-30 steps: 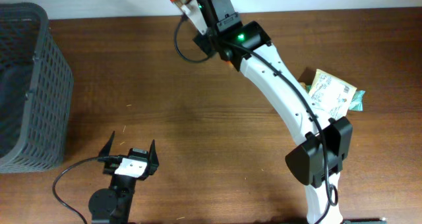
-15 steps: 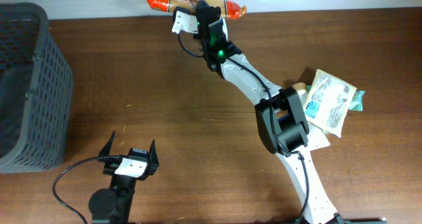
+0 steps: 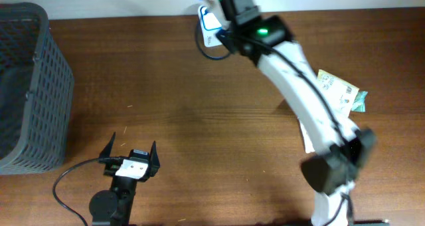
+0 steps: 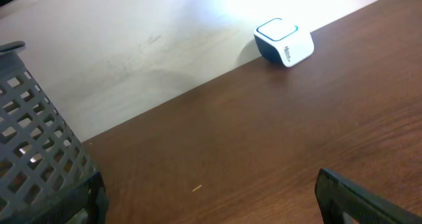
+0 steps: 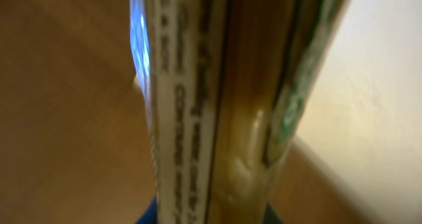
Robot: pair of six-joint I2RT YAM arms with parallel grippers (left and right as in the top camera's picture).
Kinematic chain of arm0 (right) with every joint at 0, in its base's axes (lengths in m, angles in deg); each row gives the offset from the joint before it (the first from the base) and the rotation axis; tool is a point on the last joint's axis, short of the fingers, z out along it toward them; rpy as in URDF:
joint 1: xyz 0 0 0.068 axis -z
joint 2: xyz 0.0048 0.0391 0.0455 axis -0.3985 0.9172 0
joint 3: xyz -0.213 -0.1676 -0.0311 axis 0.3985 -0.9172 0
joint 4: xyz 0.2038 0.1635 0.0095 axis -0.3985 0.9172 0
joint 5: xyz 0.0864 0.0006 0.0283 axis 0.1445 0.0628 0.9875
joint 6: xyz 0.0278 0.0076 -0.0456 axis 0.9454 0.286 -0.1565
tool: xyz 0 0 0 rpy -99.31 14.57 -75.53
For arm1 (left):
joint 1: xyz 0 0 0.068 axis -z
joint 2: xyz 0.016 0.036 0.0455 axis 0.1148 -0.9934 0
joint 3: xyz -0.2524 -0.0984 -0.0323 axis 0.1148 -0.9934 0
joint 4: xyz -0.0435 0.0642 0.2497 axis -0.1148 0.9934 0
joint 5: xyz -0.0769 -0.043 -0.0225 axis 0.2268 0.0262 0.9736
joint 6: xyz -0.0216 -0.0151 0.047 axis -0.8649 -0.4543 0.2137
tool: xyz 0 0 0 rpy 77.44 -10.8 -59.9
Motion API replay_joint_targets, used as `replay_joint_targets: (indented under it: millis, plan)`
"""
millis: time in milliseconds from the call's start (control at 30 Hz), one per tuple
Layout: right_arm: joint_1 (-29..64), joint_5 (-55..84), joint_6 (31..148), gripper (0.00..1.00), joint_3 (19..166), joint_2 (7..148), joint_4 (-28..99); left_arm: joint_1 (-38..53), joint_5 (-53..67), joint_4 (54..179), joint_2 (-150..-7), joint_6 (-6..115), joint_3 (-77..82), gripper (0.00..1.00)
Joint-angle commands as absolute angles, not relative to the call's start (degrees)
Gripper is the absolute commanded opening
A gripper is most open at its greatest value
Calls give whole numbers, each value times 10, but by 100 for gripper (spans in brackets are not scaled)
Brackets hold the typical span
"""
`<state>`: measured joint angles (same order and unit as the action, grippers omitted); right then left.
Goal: Scan the item barcode
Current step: 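Carry the spaghetti package right and set it down by the pile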
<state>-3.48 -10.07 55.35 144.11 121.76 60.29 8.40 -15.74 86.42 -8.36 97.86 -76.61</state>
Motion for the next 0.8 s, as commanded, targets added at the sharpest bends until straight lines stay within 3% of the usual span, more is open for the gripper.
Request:
replay_joint_targets:
  millis: [0,67,133,267,333,367,433,500,633,667,700,767]
  plan:
    - [-6,-59,794,4,1460,1147,772,83,-159,866,-81,986,-769,99]
    - [25,11,847,4,1452,1169,895,83,-159,865,-81,986,-769,99]
    - [52,19,859,4,1401,1196,929,83,-159,865,-81,985,-769,99]
    - [91,21,874,4,1211,1209,845,83,-159,865,-81,985,-769,99]
    - [108,21,874,11,1154,1209,795,83,-159,865,-81,985,-769,99]
    - [112,21,874,17,1141,1209,780,83,-159,865,-81,985,-769,99]
    - [120,21,872,67,1126,1209,757,83,-159,865,-81,985,-769,99]
    - [120,21,865,75,1151,1209,770,83,-159,865,-81,986,-769,99]
    - [112,80,811,76,1354,1163,899,83,-159,865,-81,985,-769,99]
    - [99,90,811,80,1447,1134,953,83,-159,865,-81,985,-769,99]
    - [85,92,811,100,1524,1107,996,83,-159,865,-81,986,-769,99]
    - [73,90,811,99,1586,1070,998,83,-159,865,-81,986,-769,99]
